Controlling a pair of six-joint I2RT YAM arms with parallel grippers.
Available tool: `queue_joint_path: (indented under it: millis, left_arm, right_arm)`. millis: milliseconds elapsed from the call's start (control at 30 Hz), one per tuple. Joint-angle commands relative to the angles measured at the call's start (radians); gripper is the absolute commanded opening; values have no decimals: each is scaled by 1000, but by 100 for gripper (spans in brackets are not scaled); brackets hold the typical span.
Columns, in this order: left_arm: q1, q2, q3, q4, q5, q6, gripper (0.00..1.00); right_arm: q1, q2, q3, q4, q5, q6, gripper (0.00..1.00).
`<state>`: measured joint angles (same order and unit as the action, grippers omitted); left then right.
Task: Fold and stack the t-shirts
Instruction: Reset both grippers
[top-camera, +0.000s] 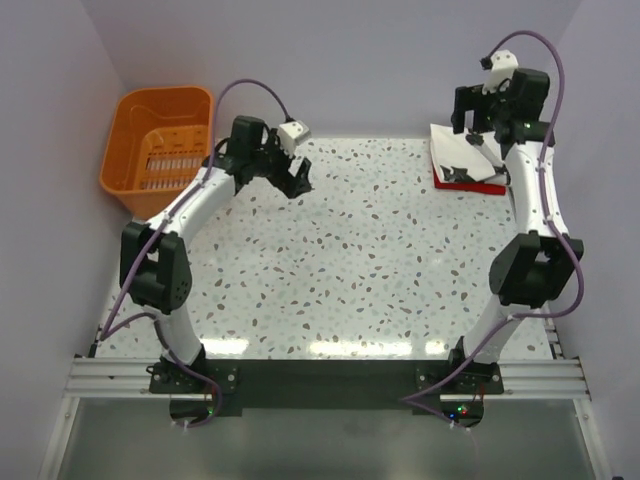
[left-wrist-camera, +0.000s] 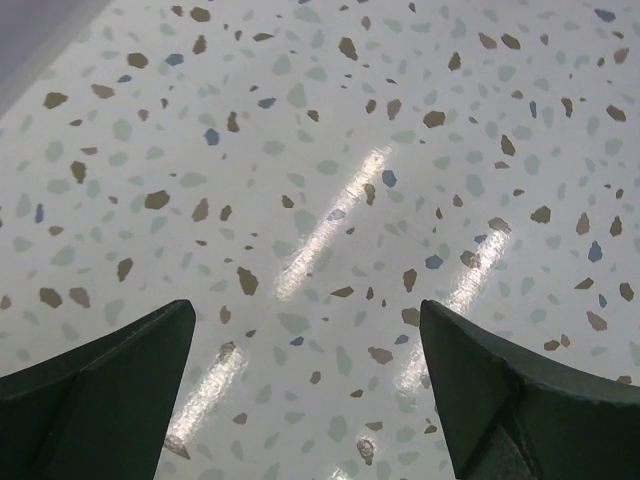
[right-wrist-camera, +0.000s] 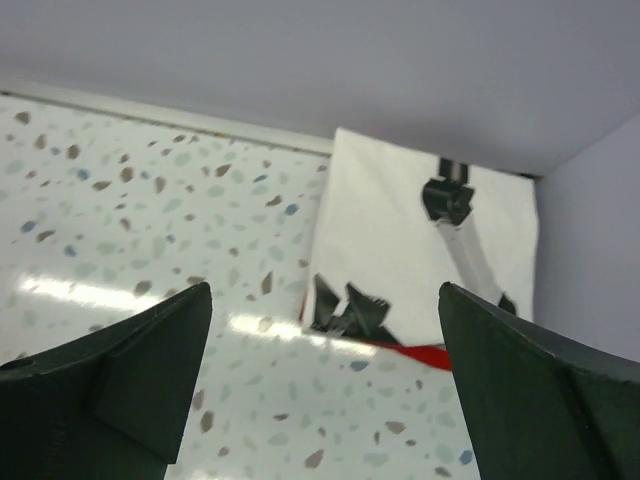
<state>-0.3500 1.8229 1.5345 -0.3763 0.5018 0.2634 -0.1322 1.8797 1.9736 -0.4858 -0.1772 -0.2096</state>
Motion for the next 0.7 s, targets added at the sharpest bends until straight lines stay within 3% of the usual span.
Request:
queue_joint_path:
  millis: [0,200,333,533,667]
  left_arm:
    - [67,-59,73,-88,12,-95,100]
    - [124,-109,27,-162,-121,-119,100]
    - [132,-175,-107,-174,-195,-98,100]
    - [134,-286,-322,-145,-217,-90,100]
    - [134,-341,-402,-121,-218,-95,100]
  right_arm:
    - [16,-106,-158,-23,-197,108,99]
    - [57,-318,-519,7,-275,93,99]
    - [100,-424,-738,6,-272,59,99]
    - [152,-571,-953,0,-245,-31,99]
    - [161,-632,-1010,-28,-243,-39,99]
